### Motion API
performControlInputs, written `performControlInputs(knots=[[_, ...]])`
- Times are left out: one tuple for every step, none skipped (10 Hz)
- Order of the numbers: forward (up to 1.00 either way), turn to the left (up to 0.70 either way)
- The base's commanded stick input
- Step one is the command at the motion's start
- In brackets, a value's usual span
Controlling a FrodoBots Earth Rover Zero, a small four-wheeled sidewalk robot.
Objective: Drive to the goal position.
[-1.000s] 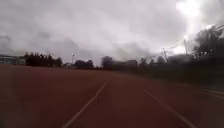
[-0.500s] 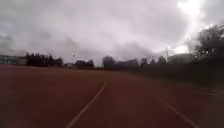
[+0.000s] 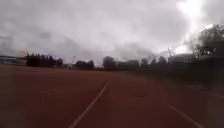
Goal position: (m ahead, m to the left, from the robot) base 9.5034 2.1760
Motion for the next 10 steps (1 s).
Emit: performControlInputs(knots=[[0.7, -0.35], [0.7, -0.35], [0.7, -0.35], [0.7, -0.35], [0.7, -0.35], [0.7, -0.35], [0.7, -0.35], [0.7, -0.35], [0.7, -0.35], [0.7, -0.35]])
